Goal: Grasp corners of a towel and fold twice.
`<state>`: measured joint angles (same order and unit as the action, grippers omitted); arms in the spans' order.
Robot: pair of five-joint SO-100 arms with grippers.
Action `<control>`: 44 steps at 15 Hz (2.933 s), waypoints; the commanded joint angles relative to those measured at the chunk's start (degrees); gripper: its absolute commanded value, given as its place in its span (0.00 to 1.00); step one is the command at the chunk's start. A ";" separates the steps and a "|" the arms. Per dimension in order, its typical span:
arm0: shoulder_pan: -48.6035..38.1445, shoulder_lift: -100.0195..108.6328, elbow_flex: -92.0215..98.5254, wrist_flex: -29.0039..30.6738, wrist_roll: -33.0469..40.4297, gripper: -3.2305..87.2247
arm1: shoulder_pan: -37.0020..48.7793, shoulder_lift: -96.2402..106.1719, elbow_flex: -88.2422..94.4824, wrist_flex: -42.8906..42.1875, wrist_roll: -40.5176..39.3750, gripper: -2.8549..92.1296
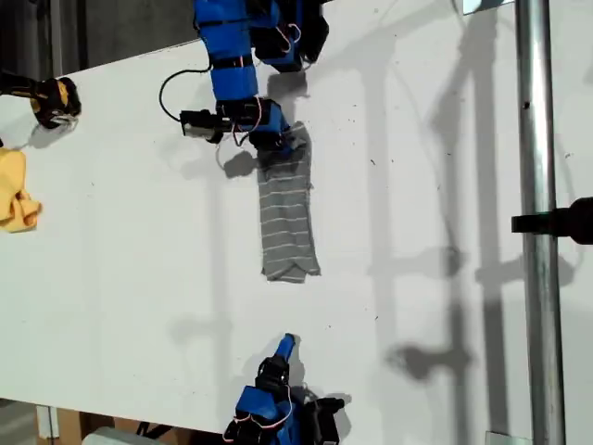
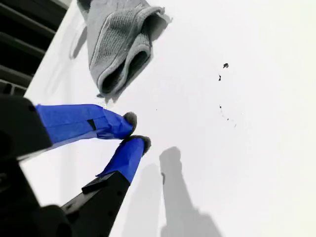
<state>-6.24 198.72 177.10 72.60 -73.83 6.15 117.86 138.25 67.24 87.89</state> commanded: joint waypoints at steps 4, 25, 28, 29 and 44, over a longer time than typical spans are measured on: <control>-0.97 0.53 -0.35 0.26 -0.26 0.09 | -1.14 33.66 5.89 17.67 10.81 0.03; -0.97 0.53 -0.35 0.18 0.09 0.09 | -3.78 -39.90 -42.36 -32.52 -13.27 0.35; -0.79 0.53 -0.26 0.18 -0.18 0.09 | -3.60 -40.43 -47.64 -26.72 -13.80 0.29; -0.97 0.53 -0.26 0.18 0.00 0.09 | -3.69 -39.37 -49.22 -25.75 -14.50 0.29; 0.62 0.53 0.79 -2.11 -6.15 0.04 | 7.47 35.95 1.67 -16.88 -10.55 0.03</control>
<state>-6.15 198.81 177.54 71.54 -78.57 12.92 136.41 132.89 45.70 74.27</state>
